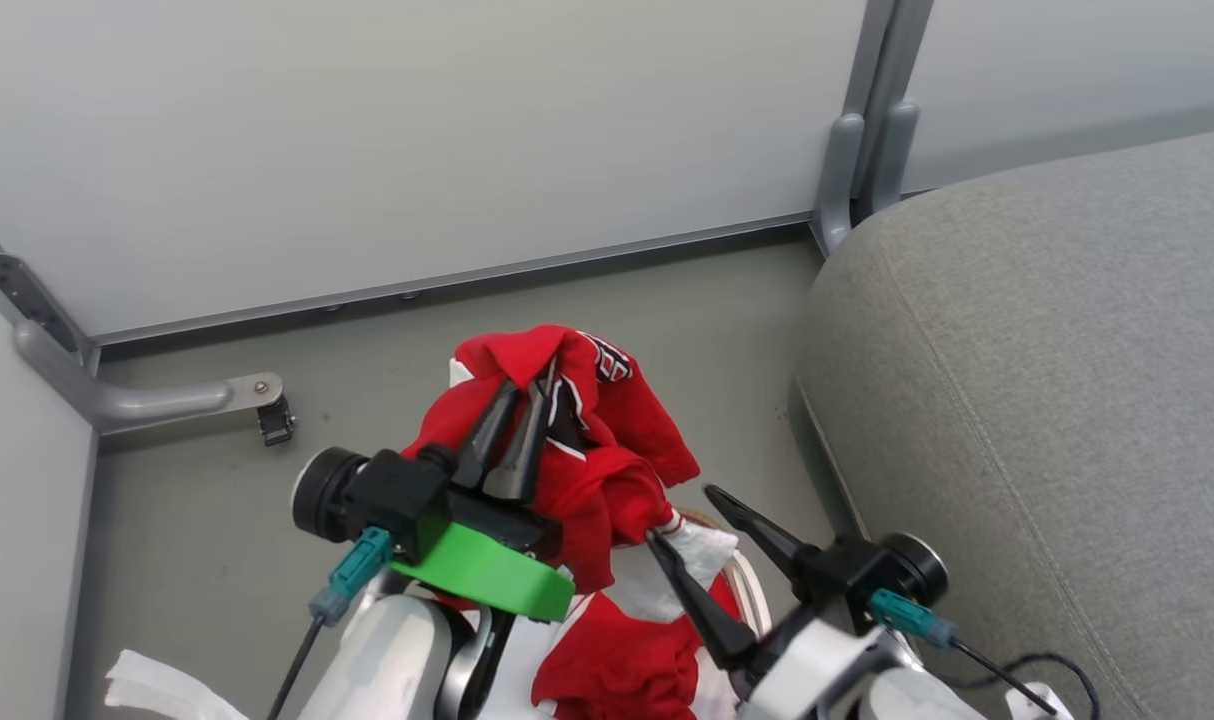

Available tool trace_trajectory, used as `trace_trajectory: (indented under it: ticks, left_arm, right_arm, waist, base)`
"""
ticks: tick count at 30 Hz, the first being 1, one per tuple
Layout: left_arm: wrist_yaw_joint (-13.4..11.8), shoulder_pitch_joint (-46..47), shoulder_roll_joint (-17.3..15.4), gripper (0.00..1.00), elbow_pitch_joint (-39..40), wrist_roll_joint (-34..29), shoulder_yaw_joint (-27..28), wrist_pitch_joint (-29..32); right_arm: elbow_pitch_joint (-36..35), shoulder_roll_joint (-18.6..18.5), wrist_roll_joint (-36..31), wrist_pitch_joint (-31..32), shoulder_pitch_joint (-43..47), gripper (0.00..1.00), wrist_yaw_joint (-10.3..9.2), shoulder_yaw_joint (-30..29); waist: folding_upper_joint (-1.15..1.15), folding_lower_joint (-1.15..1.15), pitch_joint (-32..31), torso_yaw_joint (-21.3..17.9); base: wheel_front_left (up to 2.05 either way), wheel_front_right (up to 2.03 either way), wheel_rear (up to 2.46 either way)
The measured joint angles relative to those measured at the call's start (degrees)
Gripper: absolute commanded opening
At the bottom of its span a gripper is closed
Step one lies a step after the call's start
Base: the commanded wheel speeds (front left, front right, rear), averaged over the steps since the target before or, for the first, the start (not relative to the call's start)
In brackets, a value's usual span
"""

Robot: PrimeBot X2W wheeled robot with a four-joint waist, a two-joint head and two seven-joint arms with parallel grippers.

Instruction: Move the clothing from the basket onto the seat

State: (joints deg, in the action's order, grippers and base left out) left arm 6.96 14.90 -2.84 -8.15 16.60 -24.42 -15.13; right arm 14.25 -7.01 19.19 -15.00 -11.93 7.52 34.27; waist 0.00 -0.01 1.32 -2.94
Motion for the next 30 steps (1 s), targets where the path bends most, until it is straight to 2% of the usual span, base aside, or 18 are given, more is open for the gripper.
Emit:
trace_trajectory:
  ticks: [7,13,14,15,16,23,25,26,30]
  left_arm:
    - [-0.2,0.1,0.0,0.00,-0.9,1.6,-4.3,0.0]
    - [-0.2,0.2,0.0,0.00,-1.4,3.6,-8.3,0.0]
    - [-0.2,0.2,0.0,0.00,-1.4,4.0,-9.0,0.0]
    - [-0.2,0.2,0.0,0.00,-1.4,4.2,-9.6,0.0]
    - [-0.2,0.2,0.0,0.00,-1.5,4.5,-10.0,0.0]
    - [-0.5,0.0,0.0,0.00,-2.0,4.8,-10.5,0.0]
    - [-0.6,0.0,0.0,0.48,-1.8,3.9,-10.1,0.0]
    - [-0.6,0.0,0.0,1.00,-1.7,3.8,-9.8,0.0]
    - [-0.8,-0.1,0.0,1.00,-1.6,2.0,-8.3,0.0]
  right_arm:
    - [2.1,1.0,1.1,0.0,-7.7,1.00,0.00,5.1]
    - [6.5,2.6,0.6,0.0,-11.0,1.00,0.00,5.8]
    - [7.2,2.9,0.3,0.0,-11.3,0.87,0.00,5.8]
    - [8.2,3.1,0.4,0.0,-11.3,0.41,0.00,5.8]
    - [8.8,3.2,0.5,0.0,-11.3,0.00,0.00,6.0]
    - [9.0,4.0,1.8,0.0,-11.0,0.00,0.00,5.2]
    - [8.9,4.0,2.0,0.0,-10.6,0.00,0.00,5.0]
    - [8.7,4.0,2.0,0.0,-10.5,0.00,0.00,4.9]
    - [8.1,4.0,2.0,0.0,-9.6,0.00,0.01,4.4]
  waist:
    - [0.00,0.00,0.2,2.8]
    - [0.00,0.00,0.2,6.1]
    - [0.00,0.00,0.2,6.7]
    - [0.00,0.00,0.2,7.3]
    - [0.00,0.00,0.2,7.7]
    - [0.00,0.00,0.0,9.6]
    - [0.00,0.00,0.0,9.0]
    - [0.00,0.00,0.0,8.6]
    - [0.00,0.00,0.1,6.1]
  base:
    - [0.00,0.00,0.00]
    - [0.00,0.00,0.00]
    - [0.00,0.00,0.00]
    - [0.00,0.00,0.00]
    - [0.00,0.00,0.00]
    - [0.00,0.00,0.00]
    - [0.00,0.00,0.00]
    - [0.00,0.00,0.00]
    - [0.00,0.00,0.00]
